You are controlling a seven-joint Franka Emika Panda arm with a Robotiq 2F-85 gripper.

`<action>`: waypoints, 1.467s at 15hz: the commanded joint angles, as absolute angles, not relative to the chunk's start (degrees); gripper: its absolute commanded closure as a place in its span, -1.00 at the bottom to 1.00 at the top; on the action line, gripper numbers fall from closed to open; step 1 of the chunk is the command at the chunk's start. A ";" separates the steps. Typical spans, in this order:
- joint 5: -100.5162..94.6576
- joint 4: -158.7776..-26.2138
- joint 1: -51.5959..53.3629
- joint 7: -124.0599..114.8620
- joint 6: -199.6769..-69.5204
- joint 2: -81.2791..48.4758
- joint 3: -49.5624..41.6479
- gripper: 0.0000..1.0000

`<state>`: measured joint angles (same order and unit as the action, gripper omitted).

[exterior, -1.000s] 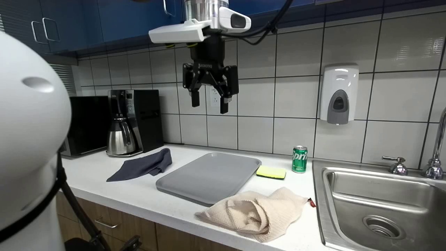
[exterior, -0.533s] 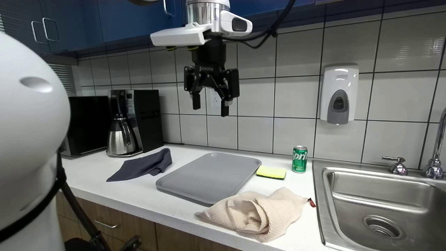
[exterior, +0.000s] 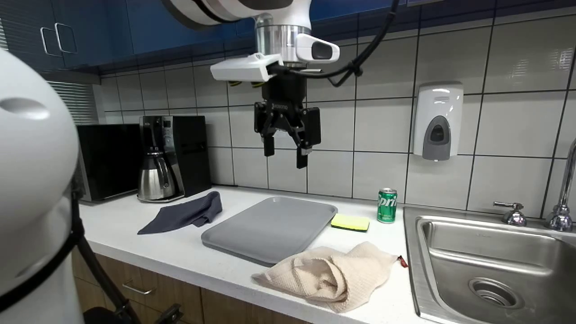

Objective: Put the towels on the grey tray

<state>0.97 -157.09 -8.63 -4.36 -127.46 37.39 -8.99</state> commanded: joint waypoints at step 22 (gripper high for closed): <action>0.69 -152.98 -15.92 -15.26 -141.69 10.60 -10.30 -1.00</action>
<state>0.97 -155.41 -15.40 -13.13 -139.76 15.18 -10.49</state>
